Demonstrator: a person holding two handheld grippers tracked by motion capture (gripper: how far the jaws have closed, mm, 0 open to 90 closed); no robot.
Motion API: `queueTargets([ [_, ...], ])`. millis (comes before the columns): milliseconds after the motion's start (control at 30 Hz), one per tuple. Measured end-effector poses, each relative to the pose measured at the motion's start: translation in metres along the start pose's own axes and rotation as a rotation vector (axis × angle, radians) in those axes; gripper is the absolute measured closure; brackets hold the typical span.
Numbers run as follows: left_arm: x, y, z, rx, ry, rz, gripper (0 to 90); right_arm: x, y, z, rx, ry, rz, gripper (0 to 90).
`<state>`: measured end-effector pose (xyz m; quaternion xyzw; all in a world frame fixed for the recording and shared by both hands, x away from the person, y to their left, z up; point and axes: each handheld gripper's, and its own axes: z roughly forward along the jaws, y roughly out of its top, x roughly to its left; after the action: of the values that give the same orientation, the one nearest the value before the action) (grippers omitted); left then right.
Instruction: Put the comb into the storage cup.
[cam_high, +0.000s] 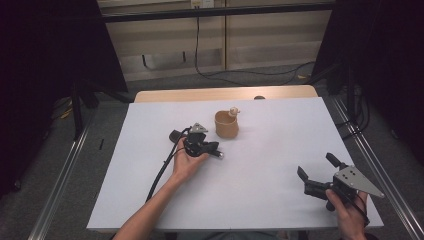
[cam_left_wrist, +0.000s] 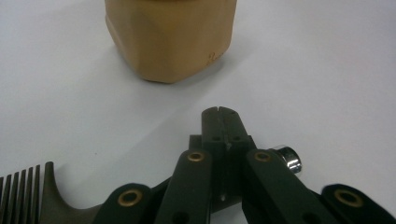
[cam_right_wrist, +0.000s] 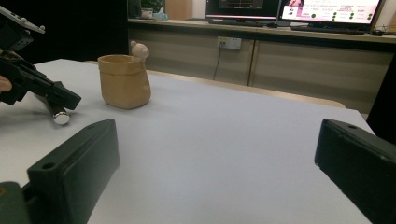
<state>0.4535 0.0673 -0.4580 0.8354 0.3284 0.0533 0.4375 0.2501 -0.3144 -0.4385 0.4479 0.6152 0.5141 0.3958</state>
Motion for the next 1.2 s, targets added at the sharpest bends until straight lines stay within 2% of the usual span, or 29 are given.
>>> queueTargets([
  [267, -0.004, 0.000, -0.001, 0.012, -0.014, 0.000, 90.0, 0.000, 0.000, 0.000, 0.002, 0.000, -0.003, 0.0],
  [400, -0.003, 0.000, -0.002, 0.010, -0.036, -0.021, 90.0, 0.000, 0.000, 0.000, 0.003, 0.000, -0.001, 0.0],
  [633, -0.007, 0.001, -0.002, 0.010, -0.062, -0.031, 90.0, 0.000, 0.000, 0.000, 0.003, 0.000, -0.002, 0.0],
  [767, -0.010, 0.001, 0.000, 0.024, -0.061, -0.024, 90.0, 0.000, 0.000, 0.000, 0.002, 0.001, -0.002, 0.0],
  [800, -0.012, 0.002, 0.000, 0.037, -0.040, -0.004, 90.0, 0.000, 0.000, 0.000, 0.002, 0.001, -0.003, 0.0],
  [900, -0.010, 0.001, -0.001, 0.039, -0.048, -0.022, 90.0, 0.000, 0.000, 0.000, 0.002, 0.000, -0.002, 0.0],
  [1133, -0.012, 0.001, -0.003, 0.070, -0.037, -0.014, 90.0, 0.000, 0.000, 0.000, 0.003, 0.000, -0.001, 0.0],
  [1200, -0.012, 0.000, -0.003, 0.078, -0.047, -0.015, 90.0, 0.000, 0.000, 0.000, 0.001, 0.000, -0.003, 0.0],
])
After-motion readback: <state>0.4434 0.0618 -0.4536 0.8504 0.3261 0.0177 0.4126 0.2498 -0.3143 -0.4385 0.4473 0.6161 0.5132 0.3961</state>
